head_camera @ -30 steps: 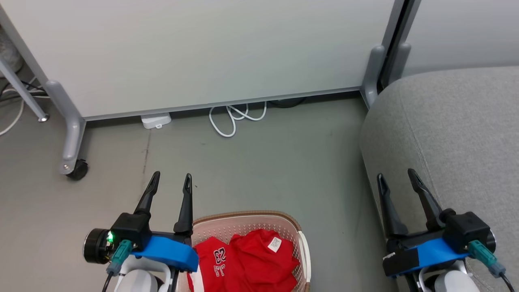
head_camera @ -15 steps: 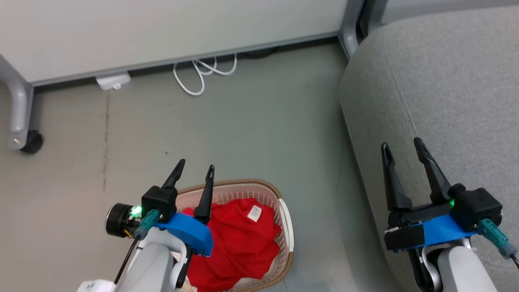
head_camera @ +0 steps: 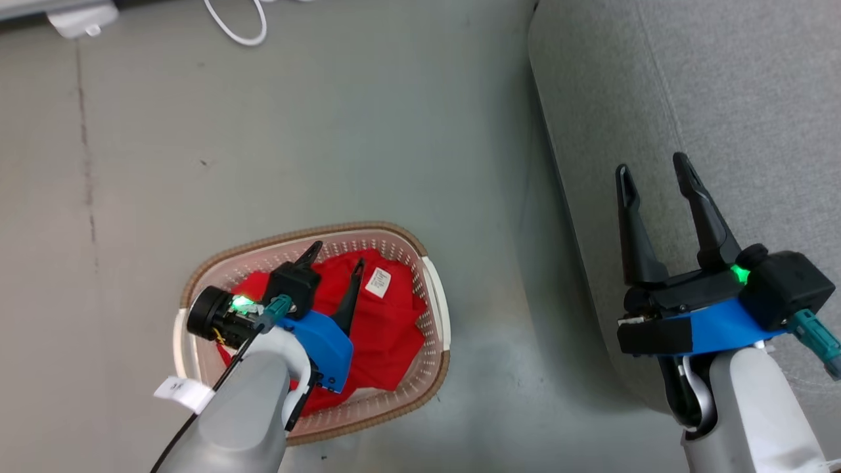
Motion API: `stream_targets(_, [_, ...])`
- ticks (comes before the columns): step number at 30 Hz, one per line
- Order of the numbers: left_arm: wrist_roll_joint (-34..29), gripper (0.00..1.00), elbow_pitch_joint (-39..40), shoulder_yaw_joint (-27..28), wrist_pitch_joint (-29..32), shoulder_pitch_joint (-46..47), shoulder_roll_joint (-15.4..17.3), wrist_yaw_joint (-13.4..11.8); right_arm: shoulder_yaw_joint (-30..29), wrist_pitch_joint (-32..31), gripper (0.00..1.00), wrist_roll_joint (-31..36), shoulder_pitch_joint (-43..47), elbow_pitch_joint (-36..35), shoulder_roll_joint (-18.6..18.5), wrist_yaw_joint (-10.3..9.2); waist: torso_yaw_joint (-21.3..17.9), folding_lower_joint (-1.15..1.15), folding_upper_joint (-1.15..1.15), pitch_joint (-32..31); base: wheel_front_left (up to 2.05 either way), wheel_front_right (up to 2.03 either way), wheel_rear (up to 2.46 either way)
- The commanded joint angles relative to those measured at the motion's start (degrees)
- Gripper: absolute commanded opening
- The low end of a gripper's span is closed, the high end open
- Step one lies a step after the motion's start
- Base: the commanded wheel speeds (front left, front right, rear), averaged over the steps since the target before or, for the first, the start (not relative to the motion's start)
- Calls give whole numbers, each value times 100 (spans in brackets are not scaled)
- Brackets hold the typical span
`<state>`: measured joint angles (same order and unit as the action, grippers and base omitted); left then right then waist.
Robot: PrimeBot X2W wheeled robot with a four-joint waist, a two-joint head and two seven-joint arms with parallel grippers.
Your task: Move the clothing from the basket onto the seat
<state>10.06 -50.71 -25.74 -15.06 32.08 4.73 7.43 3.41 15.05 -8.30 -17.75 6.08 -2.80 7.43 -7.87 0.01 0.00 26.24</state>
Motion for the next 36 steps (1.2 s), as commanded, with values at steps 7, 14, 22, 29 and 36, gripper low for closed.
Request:
stream_targets(7, [120, 100, -1049, -1015, -6, 685, 83, 3, -50, 20, 100, 90, -292, -156, -16, 11, -122, -1, 0, 797, 0, 0, 0])
stream_targets(14, [238, 100, -1862, -1771, 361, 1127, 26, 3, -68, 20, 100, 176, -469, -311, -16, 11, -96, -1, 0, 1305, 0, 0, 0])
stream_targets(22, [158, 100, -2146, -2591, 829, 1478, 111, 4, -41, 20, 100, 223, -644, -536, -59, 11, -84, -1, 0, 1809, 0, 0, 0])
stream_targets(29, [-114, 100, -2233, -3203, 927, 1934, 301, -1, -83, 20, 100, 262, -693, -709, -138, 7, -101, -1, 0, 2247, 0, 0, 0])
stream_targets(36, [-389, 100, -2282, -3532, 1024, 2282, 292, -120, -167, 20, 100, 297, -722, -889, -158, 7, -146, -1, 0, 2644, 0, 0, 0])
